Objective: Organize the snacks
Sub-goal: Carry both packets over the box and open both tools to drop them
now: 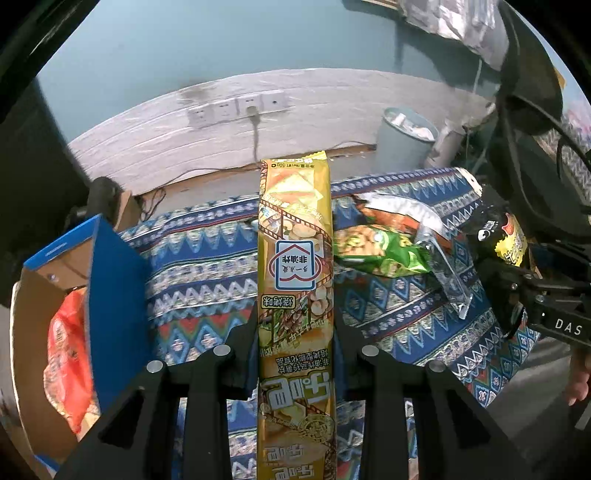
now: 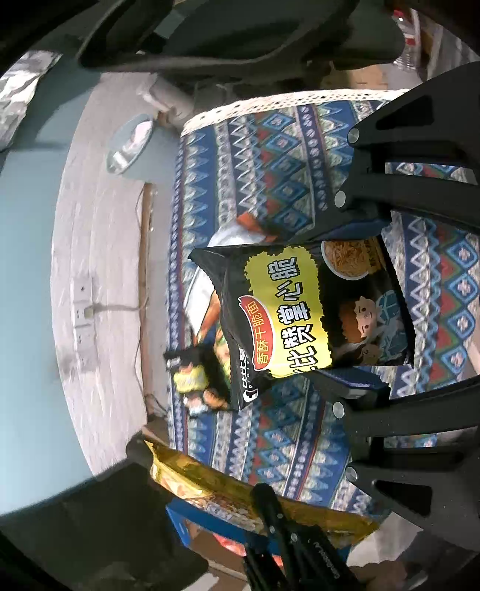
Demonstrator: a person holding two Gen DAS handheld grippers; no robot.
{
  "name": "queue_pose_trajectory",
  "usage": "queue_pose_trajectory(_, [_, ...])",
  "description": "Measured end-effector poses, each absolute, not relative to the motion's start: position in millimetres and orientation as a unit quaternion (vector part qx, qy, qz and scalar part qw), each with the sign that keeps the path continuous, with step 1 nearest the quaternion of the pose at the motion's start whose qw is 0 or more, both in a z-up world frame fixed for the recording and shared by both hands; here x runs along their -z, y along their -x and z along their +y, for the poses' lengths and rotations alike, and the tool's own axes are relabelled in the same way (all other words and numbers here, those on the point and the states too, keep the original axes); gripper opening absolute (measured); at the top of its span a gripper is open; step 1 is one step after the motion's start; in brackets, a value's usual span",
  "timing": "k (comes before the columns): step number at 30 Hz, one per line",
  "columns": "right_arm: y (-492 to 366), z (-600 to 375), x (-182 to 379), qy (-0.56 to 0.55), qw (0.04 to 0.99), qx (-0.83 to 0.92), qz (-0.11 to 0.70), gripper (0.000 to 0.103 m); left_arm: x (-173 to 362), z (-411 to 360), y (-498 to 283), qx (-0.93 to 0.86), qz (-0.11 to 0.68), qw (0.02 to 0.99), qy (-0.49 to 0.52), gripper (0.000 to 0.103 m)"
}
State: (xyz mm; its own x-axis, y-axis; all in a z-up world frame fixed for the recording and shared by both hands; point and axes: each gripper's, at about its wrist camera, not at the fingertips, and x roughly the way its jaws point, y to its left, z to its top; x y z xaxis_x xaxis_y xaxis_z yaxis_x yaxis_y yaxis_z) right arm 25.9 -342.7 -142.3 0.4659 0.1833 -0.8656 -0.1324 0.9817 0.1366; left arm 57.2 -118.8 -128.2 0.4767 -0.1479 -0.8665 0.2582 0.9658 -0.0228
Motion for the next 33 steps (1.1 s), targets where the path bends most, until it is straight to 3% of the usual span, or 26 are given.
queue_pose_trajectory(33, [-58.9,-147.8,94.9,0.039,0.845,-0.239,0.477,0.056,87.2,59.0,-29.3,-0.002,0.473,0.881,0.021,0.032])
